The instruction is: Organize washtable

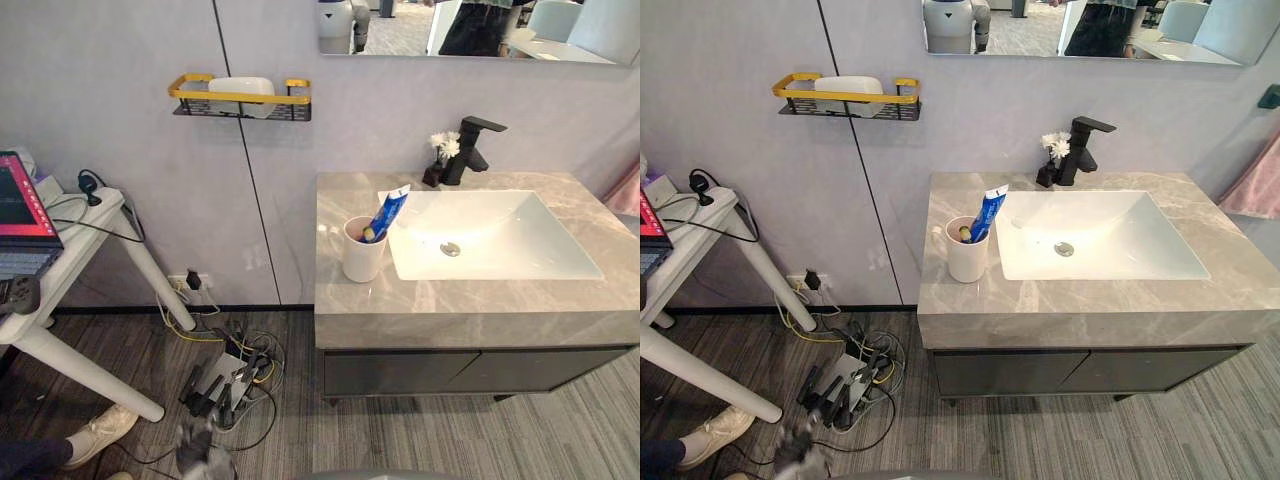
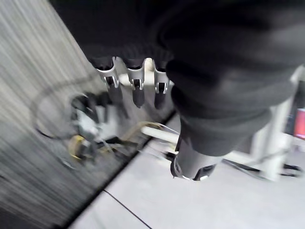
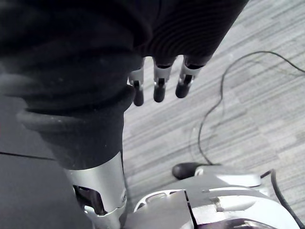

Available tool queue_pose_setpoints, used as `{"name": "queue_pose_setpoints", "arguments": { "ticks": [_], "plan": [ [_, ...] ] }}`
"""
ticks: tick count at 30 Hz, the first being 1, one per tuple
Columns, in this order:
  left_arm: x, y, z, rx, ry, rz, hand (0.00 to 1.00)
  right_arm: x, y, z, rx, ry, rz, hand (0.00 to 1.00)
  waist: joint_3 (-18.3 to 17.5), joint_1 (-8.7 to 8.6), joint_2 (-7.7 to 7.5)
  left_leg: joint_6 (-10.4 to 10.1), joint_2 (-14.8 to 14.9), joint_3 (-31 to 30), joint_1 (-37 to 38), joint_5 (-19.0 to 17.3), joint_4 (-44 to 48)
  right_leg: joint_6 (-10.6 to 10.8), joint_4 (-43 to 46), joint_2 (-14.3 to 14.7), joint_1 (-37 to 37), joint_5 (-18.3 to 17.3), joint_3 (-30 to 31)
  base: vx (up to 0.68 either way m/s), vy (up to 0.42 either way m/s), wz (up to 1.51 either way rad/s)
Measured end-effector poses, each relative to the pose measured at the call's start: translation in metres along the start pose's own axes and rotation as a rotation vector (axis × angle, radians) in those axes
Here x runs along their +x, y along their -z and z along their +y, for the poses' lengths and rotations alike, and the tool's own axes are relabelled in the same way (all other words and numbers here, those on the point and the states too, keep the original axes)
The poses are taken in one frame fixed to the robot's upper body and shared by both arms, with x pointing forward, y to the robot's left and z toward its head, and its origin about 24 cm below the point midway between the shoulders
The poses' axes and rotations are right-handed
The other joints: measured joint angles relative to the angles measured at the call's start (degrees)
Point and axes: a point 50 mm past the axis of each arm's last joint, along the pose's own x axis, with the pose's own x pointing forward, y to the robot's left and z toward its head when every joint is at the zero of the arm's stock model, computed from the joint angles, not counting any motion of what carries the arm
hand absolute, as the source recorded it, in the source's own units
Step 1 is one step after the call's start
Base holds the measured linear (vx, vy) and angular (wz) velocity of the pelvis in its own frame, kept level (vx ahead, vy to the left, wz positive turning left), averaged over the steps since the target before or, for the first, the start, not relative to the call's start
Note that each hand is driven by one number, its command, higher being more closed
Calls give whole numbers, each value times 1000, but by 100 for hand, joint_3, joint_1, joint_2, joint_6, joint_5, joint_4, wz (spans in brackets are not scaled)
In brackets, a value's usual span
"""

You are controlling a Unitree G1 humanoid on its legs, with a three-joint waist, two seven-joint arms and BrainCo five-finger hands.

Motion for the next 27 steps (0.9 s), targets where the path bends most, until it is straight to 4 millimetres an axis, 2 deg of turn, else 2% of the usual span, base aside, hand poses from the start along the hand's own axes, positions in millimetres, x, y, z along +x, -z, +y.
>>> {"name": "queue_pose_setpoints", "arguments": {
  "ticks": [1, 3, 4, 6, 8, 10, 11, 14, 15, 18, 20, 24, 27],
  "plan": [
    [0, -12, -8, -3, 30, -53, 100, 0, 0, 0, -9, -3, -1, 0, -2, 8, -3, -7, 10, 21, -1, -10, 0, 4, 0, 0, -11, 2, 17, 12, 4, -21],
    [-7, -52, -36, 1, 141, -248, 100, 0, 1, -1, -37, -8, -1, 0, -15, 114, -17, -38, 55, 141, -22, -58, 71, 9, 6, 38, -67, 10, 120, 27, -4, -22],
    [-10, -60, -41, 1, 165, -288, 100, 0, 2, 0, -38, -9, 2, 0, -22, 115, -14, -37, 60, 141, -39, -68, 114, 10, 7, 43, -66, 10, 119, 48, -8, -7],
    [-30, -88, -65, -36, 282, -415, 100, -1, 4, 0, -40, -10, 15, 0, -95, 123, -54, -45, 70, 194, -62, -75, 159, 9, 5, 51, -66, 8, 112, 55, -4, 2],
    [-48, -102, -81, -94, 382, -473, 100, -1, 5, 0, -42, -11, 16, 0, -133, 122, -79, -53, 71, 267, -55, -80, 167, 9, 4, 50, -65, 7, 129, 22, 3, -4],
    [-64, -107, -100, -154, 511, -479, 100, -1, 5, 0, -44, -11, 18, 0, -135, 121, -75, -57, 73, 290, -49, -101, 178, 10, 4, 51, -64, 7, 153, -18, -5, -6],
    [-74, -106, -114, -214, 625, -448, 100, -1, 5, -1, -47, -12, 20, 0, -134, 118, -58, -60, 78, 314, -51, -115, 198, 10, 3, 55, -65, 7, 201, -35, -9, -6],
    [-92, -92, -138, -284, 825, -325, 100, -1, 7, -2, -62, -14, 24, 0, -207, 95, 7, -46, 117, 405, -85, -233, 338, 4, 3, 94, -68, 11, 259, -64, -24, -17],
    [-93, -89, -142, -287, 854, -309, 100, -1, 8, -3, -63, -14, 28, 0, -229, 95, 13, -61, 128, 421, -87, -257, 361, 0, 3, 106, -71, 13, 278, -46, -22, -10],
    [-96, -75, -170, -280, 970, -243, 100, -2, 15, -6, -80, -25, 54, 0, -258, 74, 44, -80, 158, 423, -159, -266, 404, -38, 2, 134, -124, 40, 285, -59, -34, -2],
    [-94, -64, -179, -228, 1003, -206, 100, -1, 16, -8, -106, -37, 62, 0, -270, 48, 78, -59, 173, 457, -164, -239, 394, -78, -67, 163, -135, 95, 322, -42, -30, -12],
    [-87, -36, -179, -60, 1036, -103, 100, 1, 14, -13, -130, -48, 64, 0, -320, -165, 158, -76, 198, 582, -153, -228, 373, -97, -225, 223, -161, 197, 463, -18, -24, -21],
    [-88, -17, -183, -6, 1073, -27, 100, 1, 13, -15, -134, -52, 63, 0, -322, -203, 204, -84, 230, 674, -99, -224, 310, -99, -231, 263, -186, 211, 546, 9, -13, -16]
  ]
}}
